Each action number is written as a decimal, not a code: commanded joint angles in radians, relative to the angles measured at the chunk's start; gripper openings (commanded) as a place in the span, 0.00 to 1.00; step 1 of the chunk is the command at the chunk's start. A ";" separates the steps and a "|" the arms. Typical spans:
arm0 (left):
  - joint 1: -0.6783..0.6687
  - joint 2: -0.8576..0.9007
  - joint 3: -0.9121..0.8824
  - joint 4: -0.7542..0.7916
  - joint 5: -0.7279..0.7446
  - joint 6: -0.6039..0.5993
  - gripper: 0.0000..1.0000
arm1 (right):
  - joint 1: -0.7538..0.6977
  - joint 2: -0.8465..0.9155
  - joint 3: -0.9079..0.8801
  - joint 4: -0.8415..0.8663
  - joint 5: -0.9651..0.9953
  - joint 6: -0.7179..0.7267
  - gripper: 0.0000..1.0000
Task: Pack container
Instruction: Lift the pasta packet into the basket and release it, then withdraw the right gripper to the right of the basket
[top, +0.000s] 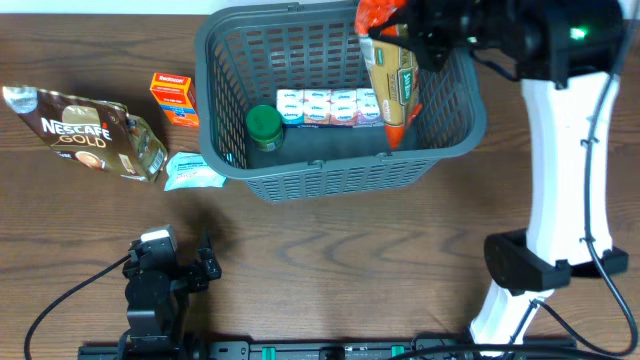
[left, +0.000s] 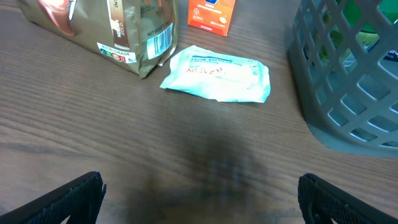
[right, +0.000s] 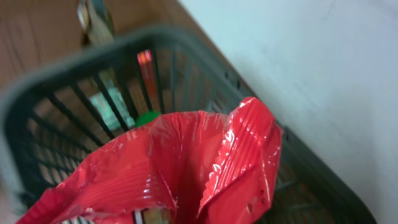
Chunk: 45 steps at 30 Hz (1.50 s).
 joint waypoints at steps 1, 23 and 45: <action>0.005 -0.006 -0.013 0.002 -0.001 0.017 0.99 | 0.040 -0.011 0.022 -0.026 0.060 -0.188 0.01; 0.005 -0.006 -0.013 0.001 -0.001 0.017 0.99 | 0.142 0.007 0.022 -0.071 0.233 -0.335 0.99; 0.005 -0.006 -0.013 0.001 -0.001 0.017 0.99 | -0.218 -0.117 0.011 -0.209 0.335 -0.007 0.99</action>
